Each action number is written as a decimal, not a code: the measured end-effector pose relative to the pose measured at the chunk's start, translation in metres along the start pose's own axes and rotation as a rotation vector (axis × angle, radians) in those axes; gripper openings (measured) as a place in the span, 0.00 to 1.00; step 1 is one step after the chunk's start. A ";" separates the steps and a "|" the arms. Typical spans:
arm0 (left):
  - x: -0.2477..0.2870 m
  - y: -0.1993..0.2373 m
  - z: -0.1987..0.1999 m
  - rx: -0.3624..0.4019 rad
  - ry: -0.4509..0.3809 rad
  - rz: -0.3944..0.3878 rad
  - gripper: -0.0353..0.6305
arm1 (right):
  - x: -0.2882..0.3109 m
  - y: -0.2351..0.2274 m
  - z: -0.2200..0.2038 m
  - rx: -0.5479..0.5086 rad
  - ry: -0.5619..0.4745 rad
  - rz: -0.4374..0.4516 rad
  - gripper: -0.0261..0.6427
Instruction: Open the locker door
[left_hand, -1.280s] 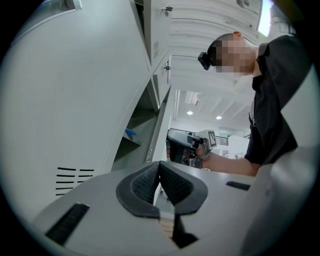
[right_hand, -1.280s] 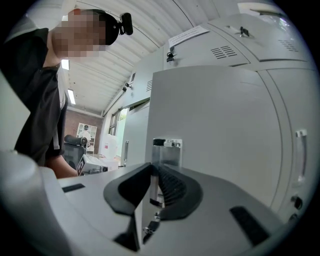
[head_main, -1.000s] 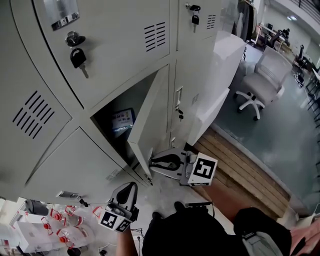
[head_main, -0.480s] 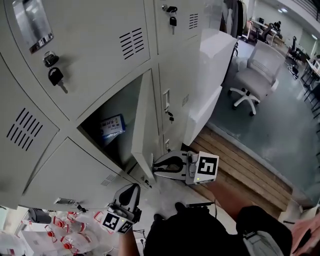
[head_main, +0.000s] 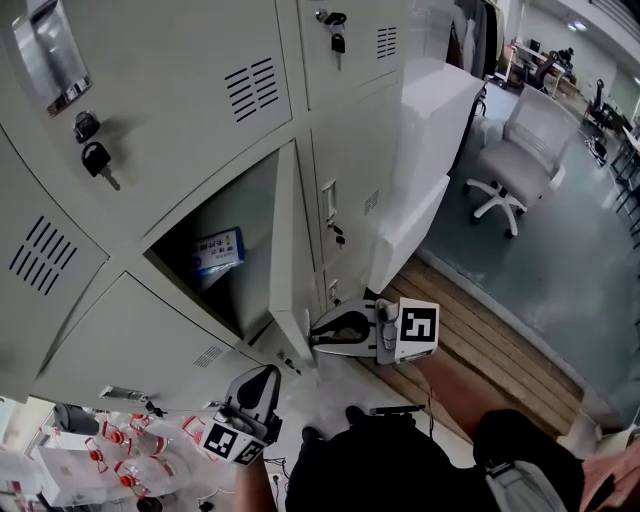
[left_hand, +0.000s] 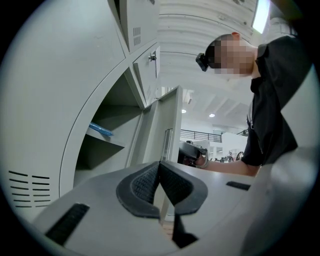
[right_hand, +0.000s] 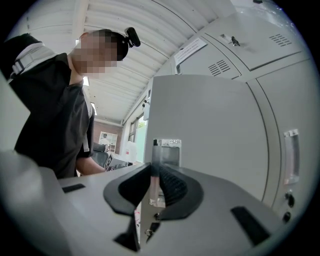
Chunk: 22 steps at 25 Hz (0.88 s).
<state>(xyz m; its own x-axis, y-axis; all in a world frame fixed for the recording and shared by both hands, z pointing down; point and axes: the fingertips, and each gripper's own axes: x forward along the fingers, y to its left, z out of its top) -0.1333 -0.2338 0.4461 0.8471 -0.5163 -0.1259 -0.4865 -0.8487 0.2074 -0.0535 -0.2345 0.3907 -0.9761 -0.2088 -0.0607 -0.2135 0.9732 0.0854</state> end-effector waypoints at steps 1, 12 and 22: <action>0.001 -0.002 0.000 0.004 0.000 0.009 0.08 | -0.002 0.001 0.000 0.001 0.000 0.012 0.13; -0.009 -0.023 -0.002 0.028 -0.033 0.135 0.08 | -0.026 0.003 0.004 -0.006 -0.025 0.121 0.13; -0.037 -0.041 -0.003 0.013 -0.033 0.157 0.08 | -0.030 0.002 0.003 0.011 -0.034 0.128 0.13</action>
<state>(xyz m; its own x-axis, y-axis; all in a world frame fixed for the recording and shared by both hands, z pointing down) -0.1440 -0.1793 0.4453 0.7533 -0.6458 -0.1246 -0.6149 -0.7588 0.2148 -0.0246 -0.2264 0.3893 -0.9933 -0.0797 -0.0838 -0.0867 0.9927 0.0839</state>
